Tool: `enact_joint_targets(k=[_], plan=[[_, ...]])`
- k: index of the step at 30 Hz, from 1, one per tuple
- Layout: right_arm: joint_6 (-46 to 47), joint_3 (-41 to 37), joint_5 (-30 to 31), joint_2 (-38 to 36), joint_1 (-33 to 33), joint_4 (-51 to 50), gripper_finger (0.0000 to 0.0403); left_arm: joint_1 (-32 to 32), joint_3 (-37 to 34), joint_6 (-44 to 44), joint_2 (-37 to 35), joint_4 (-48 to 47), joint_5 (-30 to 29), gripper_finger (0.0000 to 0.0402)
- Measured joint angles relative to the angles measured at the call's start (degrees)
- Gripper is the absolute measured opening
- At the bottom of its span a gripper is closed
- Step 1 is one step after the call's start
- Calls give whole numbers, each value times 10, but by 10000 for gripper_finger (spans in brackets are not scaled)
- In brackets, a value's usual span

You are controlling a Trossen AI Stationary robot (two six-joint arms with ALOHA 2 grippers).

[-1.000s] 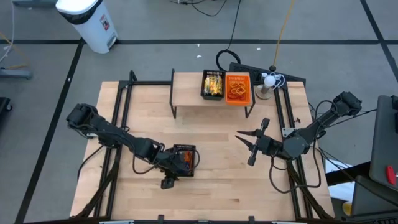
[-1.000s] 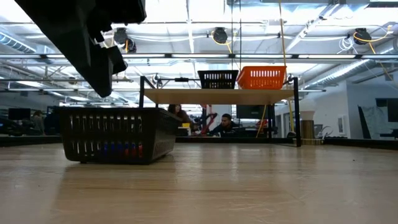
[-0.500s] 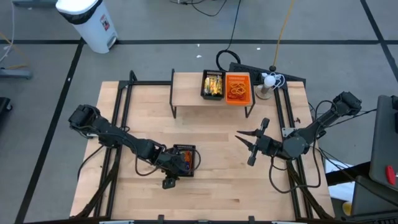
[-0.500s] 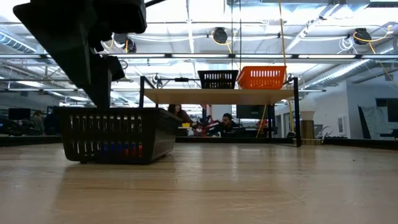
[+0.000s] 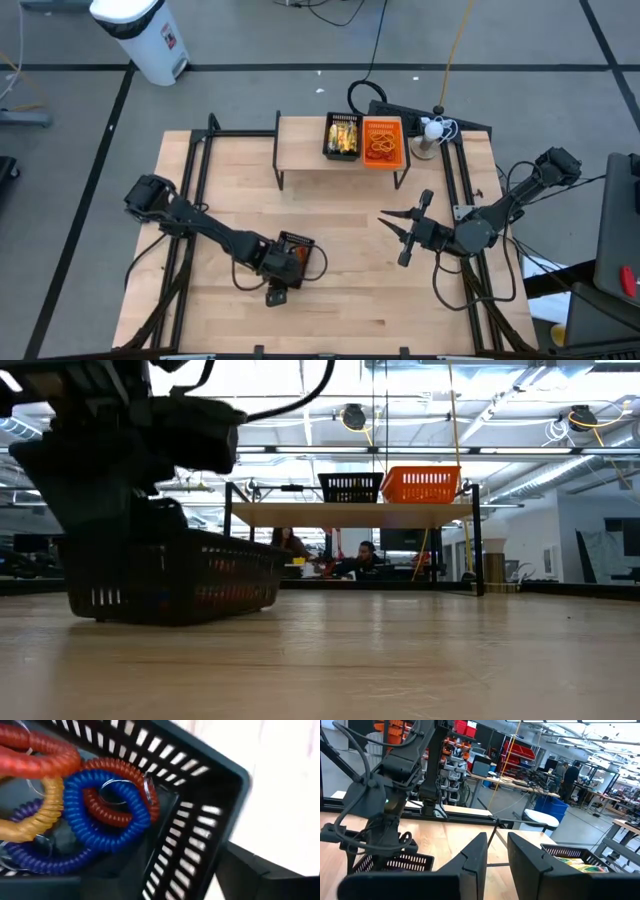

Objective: Pick & Place Office Desk Supplies
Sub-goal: Put the black basket filled with spring rubber band on the shelf

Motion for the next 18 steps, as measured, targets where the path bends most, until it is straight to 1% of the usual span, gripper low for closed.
enact_joint_targets(k=[3,8,9,12,18], plan=[[0,0,0,0,0,0,68,0,0,-15,9,-1,1,165],[0,0,0,0,0,0,68,0,0,-19,11,3,-18,35],[0,0,0,0,0,0,68,1,1,-19,9,4,-26,19],[0,0,0,0,0,0,68,2,2,-19,4,5,-44,14],[0,0,0,0,0,0,68,13,27,-10,5,1,-43,5]])
